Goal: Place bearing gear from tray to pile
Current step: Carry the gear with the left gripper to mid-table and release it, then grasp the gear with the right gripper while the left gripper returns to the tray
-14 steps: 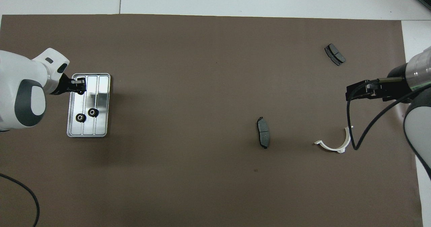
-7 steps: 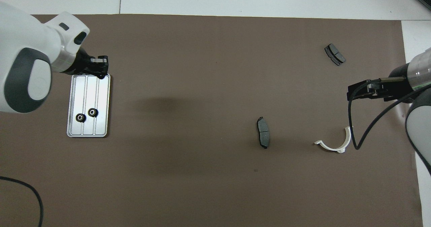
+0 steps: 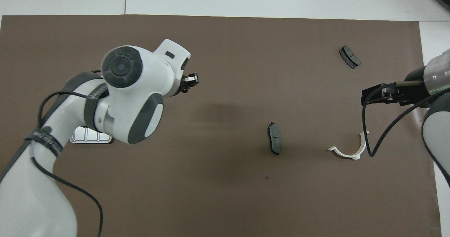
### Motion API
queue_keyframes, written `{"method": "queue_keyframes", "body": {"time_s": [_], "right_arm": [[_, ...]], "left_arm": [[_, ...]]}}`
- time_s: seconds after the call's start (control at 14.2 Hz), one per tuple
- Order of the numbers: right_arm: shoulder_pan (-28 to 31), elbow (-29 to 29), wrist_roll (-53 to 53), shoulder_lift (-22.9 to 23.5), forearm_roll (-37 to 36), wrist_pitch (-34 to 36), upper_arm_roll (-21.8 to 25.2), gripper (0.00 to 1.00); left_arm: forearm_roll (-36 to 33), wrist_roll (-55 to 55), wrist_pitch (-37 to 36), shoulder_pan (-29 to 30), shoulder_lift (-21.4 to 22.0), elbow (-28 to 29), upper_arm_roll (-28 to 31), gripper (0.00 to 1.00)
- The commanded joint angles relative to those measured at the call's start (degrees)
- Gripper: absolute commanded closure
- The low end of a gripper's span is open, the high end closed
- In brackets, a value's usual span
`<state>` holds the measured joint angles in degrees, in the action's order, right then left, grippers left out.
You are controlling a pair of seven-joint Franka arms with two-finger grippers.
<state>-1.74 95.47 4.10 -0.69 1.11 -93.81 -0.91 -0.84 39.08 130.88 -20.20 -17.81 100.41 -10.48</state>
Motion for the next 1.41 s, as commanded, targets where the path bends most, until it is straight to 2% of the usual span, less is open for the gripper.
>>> {"method": "queue_keyframes", "body": {"time_s": [0.0,0.14,0.21,0.28,0.35,0.42,0.56,0.64,0.78,0.92,1.13,1.34], "right_arm": [[1.0,1.6,-0.8,-1.4,1.2,-0.1,-0.1,0.0],[1.0,1.6,-0.5,-1.3,1.2,-0.5,-0.1,0.0],[1.0,1.6,-0.5,-1.4,1.2,-0.5,-0.1,0.0],[1.1,1.6,-0.5,-1.4,1.2,-0.2,-0.1,0.0],[1.1,1.6,-0.8,-1.4,1.2,-0.2,-0.1,0.0],[1.0,1.6,-0.8,-1.4,1.2,-0.2,-0.1,0.0],[1.0,1.6,-0.8,-1.3,1.2,-0.2,-0.1,0.0],[1.0,1.6,-0.6,-1.4,1.2,-0.4,-0.1,0.0],[1.0,1.6,-0.8,-1.3,1.2,-0.8,-0.1,0.0],[1.0,1.6,-1.0,-1.3,1.2,-1.1,-0.1,0.0],[0.3,1.6,-1.0,-0.9,0.9,-4.3,-0.1,0.0],[-3.2,-1.7,-0.2,2.4,0.1,-6.6,-0.7,0.0]], "left_arm": [[-7.1,12.9,7.4,-6.2,-8.9,-3.9,1.3,1.0],[-9.0,16.5,11.8,-6.9,-12.2,-4.9,1.2,1.0],[-8.9,16.6,14.0,-7.0,-12.2,-4.4,1.2,1.0],[-9.0,16.8,14.8,-7.1,-12.2,-3.2,1.1,0.98],[-9.0,17.5,15.4,-7.9,-12.2,-2.2,1.1,0.91],[-8.9,18.4,16.4,-8.0,-12.2,-2.1,1.1,0.78],[-9.0,18.8,18.0,-8.0,-12.1,0.0,1.1,0.12],[-8.9,19.8,17.6,-8.1,-11.8,0.1,1.1,0.0],[-8.9,21.1,14.9,-7.5,-11.5,-0.6,1.2,0.0],[-9.0,20.9,10.3,-5.7,-9.0,-0.6,1.4,0.0],[-9.0,18.4,0.7,1.6,-1.8,0.5,1.1,0.0],[-8.1,10.0,-6.8,9.3,2.4,0.6,0.8,0.0]]}}
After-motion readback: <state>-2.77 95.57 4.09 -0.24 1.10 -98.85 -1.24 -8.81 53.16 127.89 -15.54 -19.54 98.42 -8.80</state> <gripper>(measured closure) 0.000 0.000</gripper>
